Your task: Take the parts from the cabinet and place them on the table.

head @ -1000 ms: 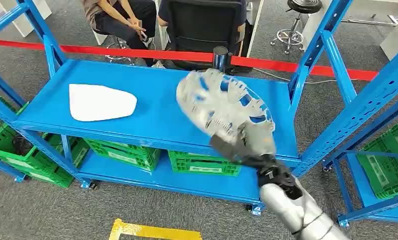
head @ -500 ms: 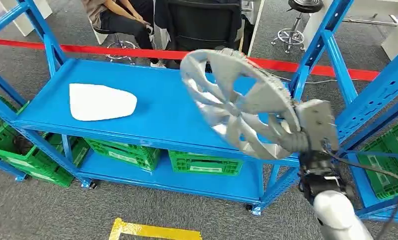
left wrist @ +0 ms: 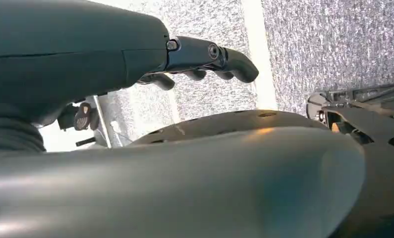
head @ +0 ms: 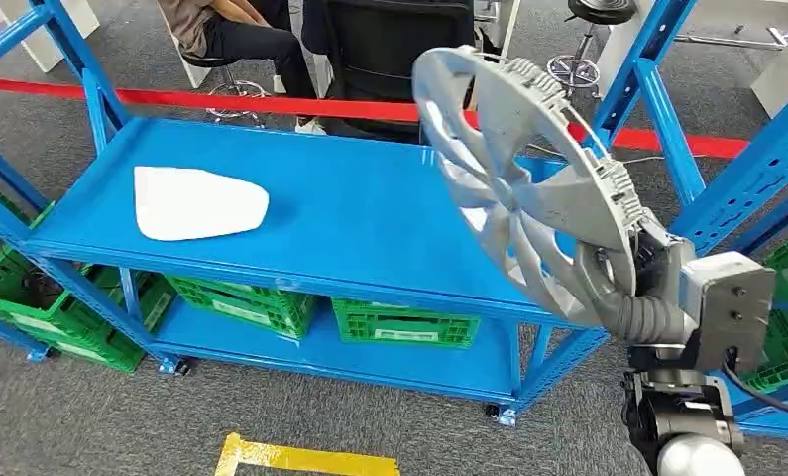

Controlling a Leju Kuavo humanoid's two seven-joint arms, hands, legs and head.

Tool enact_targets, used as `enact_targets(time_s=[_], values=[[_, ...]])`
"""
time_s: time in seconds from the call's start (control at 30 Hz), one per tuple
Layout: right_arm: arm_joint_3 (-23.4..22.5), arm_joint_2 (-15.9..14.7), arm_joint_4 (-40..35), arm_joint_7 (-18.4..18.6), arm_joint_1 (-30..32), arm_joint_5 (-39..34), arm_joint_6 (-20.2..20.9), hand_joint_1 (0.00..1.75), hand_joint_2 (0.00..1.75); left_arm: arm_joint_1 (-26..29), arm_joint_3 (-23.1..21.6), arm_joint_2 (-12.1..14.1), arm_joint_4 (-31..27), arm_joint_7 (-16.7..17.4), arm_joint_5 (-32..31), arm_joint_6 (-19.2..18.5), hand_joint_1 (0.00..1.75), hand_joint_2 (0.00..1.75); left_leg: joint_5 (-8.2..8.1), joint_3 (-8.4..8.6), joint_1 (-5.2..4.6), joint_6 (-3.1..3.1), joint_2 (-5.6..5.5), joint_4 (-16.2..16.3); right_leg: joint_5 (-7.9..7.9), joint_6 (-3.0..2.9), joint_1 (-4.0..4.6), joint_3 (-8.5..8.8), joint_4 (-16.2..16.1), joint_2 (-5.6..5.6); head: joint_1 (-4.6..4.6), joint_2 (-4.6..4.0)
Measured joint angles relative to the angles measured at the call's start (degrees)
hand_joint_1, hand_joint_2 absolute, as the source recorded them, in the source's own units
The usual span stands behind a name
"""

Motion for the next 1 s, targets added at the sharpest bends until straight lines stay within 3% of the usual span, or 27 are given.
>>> enact_targets(time_s=[0.2,0.3,0.37,0.43,0.5,0.57,0.6,0.63,0.67,0.73,0.77,0.8,0.9,0.93,0.97,1.0], values=[[-0.5,0.5,-4.6,-4.7,5.0,3.8,-2.2,1.75,1.75,0.1,1.3,-0.3,0.0,-1.3,2.8,1.4,0.00,0.00,-0.05,-0.18,-0.16,0.07,-0.03,0.2,0.10,0.21,-0.21,-0.06,-0.1,-0.05,-0.02,0.00],[-0.5,1.0,-6.7,-5.4,7.0,5.5,-2.3,1.75,1.75,0.1,1.9,-0.4,0.0,-1.2,3.3,2.0,0.00,0.00,-0.13,-0.24,-0.30,0.24,-0.03,0.4,0.17,0.46,-0.36,-0.07,-0.2,-0.04,-0.09,0.00],[-0.3,1.2,-7.8,-5.4,8.2,6.2,-2.2,1.75,1.75,0.1,2.4,-0.5,0.0,-1.0,3.5,2.3,0.00,0.00,0.09,-0.33,-0.44,0.58,-0.04,0.4,0.48,0.87,-0.51,-0.05,-0.4,-0.03,-0.13,0.00],[-0.3,1.4,-8.7,-5.6,9.0,6.7,-2.3,1.75,1.75,0.0,2.8,-0.8,0.0,-1.1,3.6,2.4,0.00,0.00,1.01,-0.15,0.17,1.51,0.15,-0.7,0.02,1.28,-0.51,-0.61,0.0,-0.04,-0.15,0.00],[-0.3,1.5,-9.5,-5.9,9.7,7.1,-2.4,1.75,1.75,0.0,2.9,-1.0,0.0,-1.4,3.6,2.6,0.00,0.00,1.32,-0.38,0.14,1.90,0.28,-0.9,-3.58,1.29,-0.52,-3.06,5.1,-0.05,0.48,0.00],[-0.3,1.6,-9.9,-6.0,10.6,7.1,-2.5,1.75,1.75,0.1,3.2,-1.2,0.0,-1.6,3.7,2.7,0.00,0.00,1.42,-0.79,0.03,2.00,0.36,-0.8,-7.64,1.40,-0.52,-7.32,15.0,-0.04,0.94,0.00],[-0.3,1.6,-10.1,-6.0,11.0,7.1,-2.6,1.75,1.75,0.1,3.3,-1.3,0.0,-1.6,3.7,2.8,0.00,0.00,1.44,-0.95,0.02,1.98,0.36,-0.6,-8.00,1.44,-0.51,-8.37,17.6,-0.05,0.99,0.00],[-0.3,1.6,-10.2,-6.0,11.5,7.0,-2.6,1.75,1.75,0.1,3.3,-1.3,0.0,-1.6,3.8,2.9,0.00,0.00,1.43,-1.05,0.02,1.97,0.35,-0.4,-7.08,1.41,-0.53,-8.14,17.3,-0.05,1.07,0.00],[-0.3,1.6,-10.3,-5.9,12.1,6.8,-2.7,1.75,1.75,0.1,3.4,-1.4,0.0,-1.6,3.8,3.0,0.00,0.00,1.40,-1.14,0.02,1.93,0.31,-0.2,-5.03,1.30,-0.54,-6.71,14.4,-0.06,1.20,0.00],[-0.4,1.6,-10.9,-5.9,13.0,5.5,-3.2,1.75,1.75,0.1,3.7,-1.7,0.0,-1.5,3.7,3.2,0.00,0.00,1.19,-1.17,0.02,1.64,0.11,0.2,0.09,0.83,-0.51,-1.78,4.1,-0.06,1.53,0.00],[-0.5,1.6,-11.1,-6.1,13.3,4.6,-3.7,1.75,1.75,0.1,3.8,-1.8,0.0,-1.3,3.6,3.3,0.00,0.00,1.12,-1.36,-0.04,1.39,0.10,0.2,-0.87,0.41,-0.41,-0.61,1.9,-0.07,1.62,0.00],[-0.6,1.6,-11.3,-6.4,13.6,4.0,-3.9,1.75,1.75,0.0,3.8,-1.8,0.0,-1.1,3.6,3.4,0.00,0.00,1.14,-1.89,-0.35,1.02,0.04,0.7,-0.59,0.19,-0.06,0.27,0.8,-0.02,1.64,0.00],[-1.1,1.5,-11.5,-7.7,15.0,2.4,-4.5,1.75,1.75,0.0,3.8,-2.1,0.0,-0.8,3.6,3.4,0.00,0.00,1.84,-2.66,-0.03,-0.18,0.14,0.6,-0.38,-0.66,0.23,-0.65,0.7,0.02,1.33,0.00],[-1.2,1.5,-11.5,-7.8,15.2,2.1,-4.5,1.75,1.75,0.1,3.9,-2.0,0.0,-0.8,3.6,3.3,0.00,0.00,1.33,-2.80,-0.09,-0.46,0.14,0.8,0.09,-1.22,-0.39,-0.34,-0.2,-0.13,1.27,0.00],[-1.2,1.5,-11.5,-7.8,15.2,1.8,-4.5,1.75,1.75,0.0,3.9,-2.0,0.0,-0.8,3.6,3.3,0.00,0.00,0.24,-3.73,-0.07,-0.70,0.19,1.9,0.31,-1.48,-0.36,-0.32,-0.3,-0.26,1.07,0.00],[-1.2,1.5,-11.5,-8.1,15.2,1.7,-4.5,1.75,1.75,0.0,4.0,-2.1,0.0,-0.7,3.6,3.1,0.00,0.00,-1.96,-5.08,0.06,-0.85,0.23,5.3,0.49,-1.75,-0.39,-0.49,-0.3,-0.26,0.37,0.00]])
